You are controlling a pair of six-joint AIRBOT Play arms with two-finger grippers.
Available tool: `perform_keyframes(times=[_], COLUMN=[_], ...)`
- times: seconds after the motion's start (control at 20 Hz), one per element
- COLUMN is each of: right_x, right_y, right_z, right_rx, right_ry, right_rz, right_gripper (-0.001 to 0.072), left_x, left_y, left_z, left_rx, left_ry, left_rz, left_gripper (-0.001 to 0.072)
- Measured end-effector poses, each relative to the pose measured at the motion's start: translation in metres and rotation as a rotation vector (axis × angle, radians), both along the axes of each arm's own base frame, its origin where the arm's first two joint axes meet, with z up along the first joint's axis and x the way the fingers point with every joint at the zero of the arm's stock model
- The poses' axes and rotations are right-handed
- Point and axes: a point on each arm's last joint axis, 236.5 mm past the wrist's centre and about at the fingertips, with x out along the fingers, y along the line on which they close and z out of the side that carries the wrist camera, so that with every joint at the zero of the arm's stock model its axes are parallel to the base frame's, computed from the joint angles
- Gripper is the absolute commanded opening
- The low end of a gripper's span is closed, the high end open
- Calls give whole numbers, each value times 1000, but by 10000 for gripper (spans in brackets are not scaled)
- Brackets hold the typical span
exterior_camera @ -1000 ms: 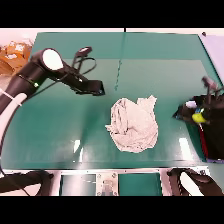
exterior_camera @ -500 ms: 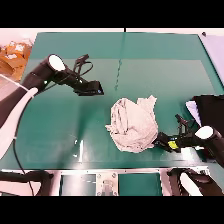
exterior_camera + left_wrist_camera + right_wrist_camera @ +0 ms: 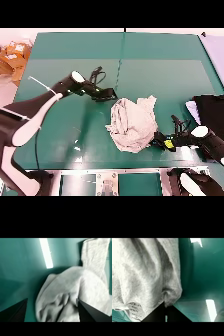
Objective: Fold the shirts.
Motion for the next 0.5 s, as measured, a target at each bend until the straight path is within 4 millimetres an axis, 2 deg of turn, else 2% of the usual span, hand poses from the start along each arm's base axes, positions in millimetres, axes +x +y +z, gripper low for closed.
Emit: perform_keyframes(times=[0.05, 0.1, 0.15, 0.2, 0.25, 0.35, 0.5], right_x=[2, 9, 17, 27, 38, 57, 81], right_y=[-7, -17, -28, -39, -47, -52, -62], right_z=[1, 4, 8, 13, 19, 34, 55], right_rx=[-31, -74, -119, -164, -197, -209, -245], right_ry=[-2, -11, -26, -45, -66, -106, -160], right_rz=[18, 24, 26, 30, 26, 16, 15], right_gripper=[14, 14, 14, 14, 15, 14, 13], left_x=[0, -1, -2, -3, -6, -10, -5], left_y=[-12, -21, -30, -36, -42, -48, -38], left_z=[-3, -5, -6, -7, -8, -8, 0], left_rx=[-24, -45, -64, -73, -82, -92, -87], left_ry=[-7, -12, -18, -28, -38, -59, -86], left_rz=[3, 5, 5, 0, -19, -46, -63], left_gripper=[702, 607, 321, 66, 19, 17, 15])
